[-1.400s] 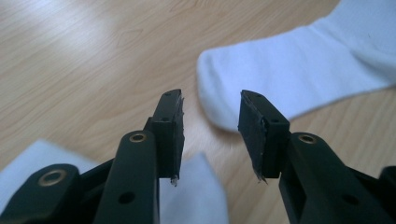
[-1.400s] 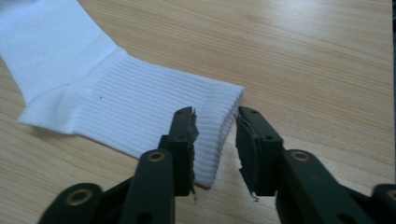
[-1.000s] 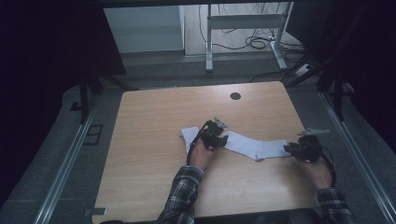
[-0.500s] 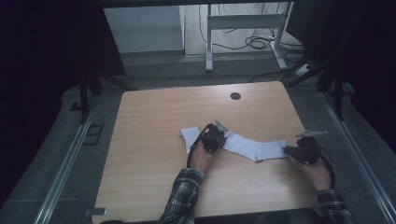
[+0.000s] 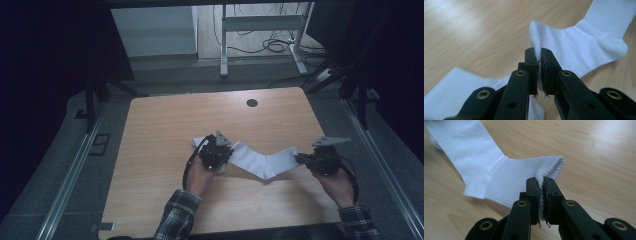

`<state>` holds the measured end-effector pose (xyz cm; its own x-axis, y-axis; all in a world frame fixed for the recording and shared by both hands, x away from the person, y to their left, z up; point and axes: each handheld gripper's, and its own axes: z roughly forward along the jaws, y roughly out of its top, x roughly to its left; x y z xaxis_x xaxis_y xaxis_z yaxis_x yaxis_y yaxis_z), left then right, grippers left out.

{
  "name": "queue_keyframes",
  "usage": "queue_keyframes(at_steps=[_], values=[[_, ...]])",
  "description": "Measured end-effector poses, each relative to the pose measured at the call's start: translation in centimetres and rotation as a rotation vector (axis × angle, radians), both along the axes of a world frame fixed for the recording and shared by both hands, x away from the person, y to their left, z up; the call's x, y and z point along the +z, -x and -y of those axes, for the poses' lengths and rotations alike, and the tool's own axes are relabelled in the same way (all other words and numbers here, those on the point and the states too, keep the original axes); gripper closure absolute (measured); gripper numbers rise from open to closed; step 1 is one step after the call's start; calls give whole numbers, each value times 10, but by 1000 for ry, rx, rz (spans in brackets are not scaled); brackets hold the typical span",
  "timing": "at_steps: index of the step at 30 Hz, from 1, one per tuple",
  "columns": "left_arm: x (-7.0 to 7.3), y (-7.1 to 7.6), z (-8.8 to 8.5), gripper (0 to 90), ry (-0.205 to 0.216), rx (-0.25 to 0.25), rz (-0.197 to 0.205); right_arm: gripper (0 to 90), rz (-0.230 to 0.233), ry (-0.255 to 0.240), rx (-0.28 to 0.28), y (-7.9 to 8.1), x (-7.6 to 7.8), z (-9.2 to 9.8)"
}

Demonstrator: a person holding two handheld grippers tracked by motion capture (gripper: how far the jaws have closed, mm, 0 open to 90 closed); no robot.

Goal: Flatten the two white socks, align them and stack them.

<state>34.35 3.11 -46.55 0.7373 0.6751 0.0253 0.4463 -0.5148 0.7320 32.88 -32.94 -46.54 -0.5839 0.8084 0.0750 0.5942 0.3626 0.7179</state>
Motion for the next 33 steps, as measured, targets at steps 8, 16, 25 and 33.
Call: queue_keyframes(at_steps=[8, 16, 25, 33], values=[[12, 45, -48, 840, 31, 52, 2, 824, 19, -33, 112, 13, 13, -29], [-7, 83, -95, 839, 52, 125, -38, 824, -25, -47, 237, 24, 4, -73], [-46, 95, -114, 819, 18, 169, -95, 818, -102, 14, 271, 20, -34, -100], [-64, 91, -117, 715, 21, 193, -140, 743, -100, 45, 254, 20, -46, -96]])
